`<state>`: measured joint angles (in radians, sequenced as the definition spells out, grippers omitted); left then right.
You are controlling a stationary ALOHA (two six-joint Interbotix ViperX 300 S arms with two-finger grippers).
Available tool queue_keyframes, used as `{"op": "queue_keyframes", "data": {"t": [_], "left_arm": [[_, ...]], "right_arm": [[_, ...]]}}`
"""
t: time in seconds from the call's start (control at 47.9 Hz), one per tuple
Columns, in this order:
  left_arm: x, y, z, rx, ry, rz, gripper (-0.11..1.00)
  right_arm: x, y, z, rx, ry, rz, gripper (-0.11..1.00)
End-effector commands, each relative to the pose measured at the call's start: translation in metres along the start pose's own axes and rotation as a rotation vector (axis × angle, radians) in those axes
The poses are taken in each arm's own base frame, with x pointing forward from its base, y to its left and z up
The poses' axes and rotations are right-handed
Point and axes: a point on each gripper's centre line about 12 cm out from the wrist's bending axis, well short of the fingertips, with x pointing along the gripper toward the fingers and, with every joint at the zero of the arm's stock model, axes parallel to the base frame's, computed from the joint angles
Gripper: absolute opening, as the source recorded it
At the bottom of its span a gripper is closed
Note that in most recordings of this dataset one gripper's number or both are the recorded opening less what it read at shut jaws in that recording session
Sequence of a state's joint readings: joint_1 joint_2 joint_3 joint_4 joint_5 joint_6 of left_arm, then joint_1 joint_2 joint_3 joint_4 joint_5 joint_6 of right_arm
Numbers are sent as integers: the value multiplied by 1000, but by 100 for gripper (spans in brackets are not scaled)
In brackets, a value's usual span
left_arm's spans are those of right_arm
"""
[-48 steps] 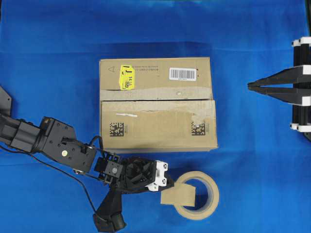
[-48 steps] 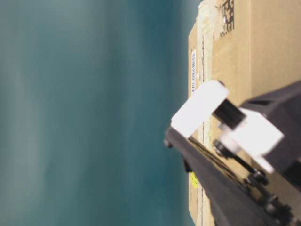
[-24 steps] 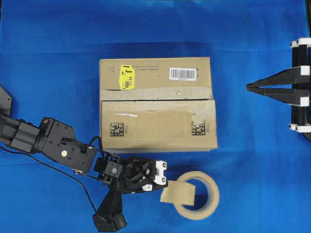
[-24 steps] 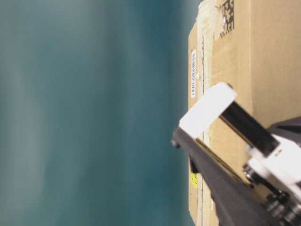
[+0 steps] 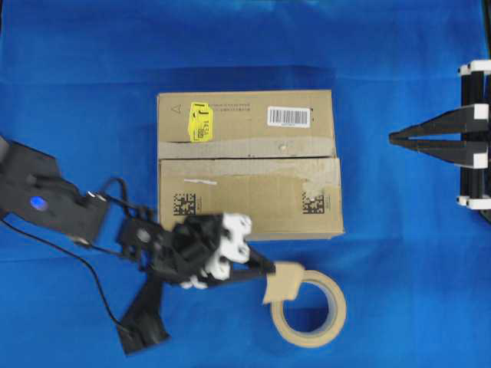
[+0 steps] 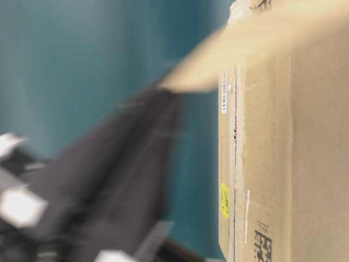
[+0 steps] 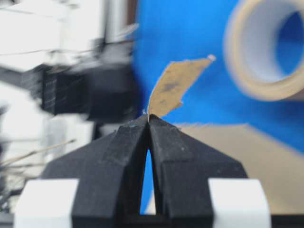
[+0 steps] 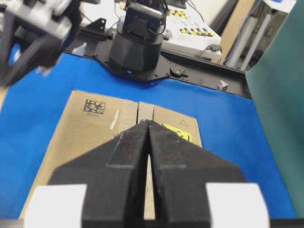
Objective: Apply tape along the seams of the closed cardboard box to seal it securely.
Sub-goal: 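Carry the tape strip to the box seam and press it down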
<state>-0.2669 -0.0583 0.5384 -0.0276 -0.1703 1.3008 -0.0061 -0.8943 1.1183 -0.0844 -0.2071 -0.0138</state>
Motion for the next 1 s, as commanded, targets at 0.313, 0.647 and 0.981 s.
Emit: {"op": "queue_keyframes", "data": {"t": [0.313, 0.647, 0.981], "left_arm": [[-55, 50, -60, -50, 130, 202, 0], [-40, 27, -101, -125, 225, 144, 0], [-31, -2, -127, -238, 283, 86, 0]], "right_arm": [[4, 0, 7, 1, -12, 1, 0], [8, 0, 1, 2, 14, 3, 0], [11, 1, -5, 7, 40, 5, 0]]}}
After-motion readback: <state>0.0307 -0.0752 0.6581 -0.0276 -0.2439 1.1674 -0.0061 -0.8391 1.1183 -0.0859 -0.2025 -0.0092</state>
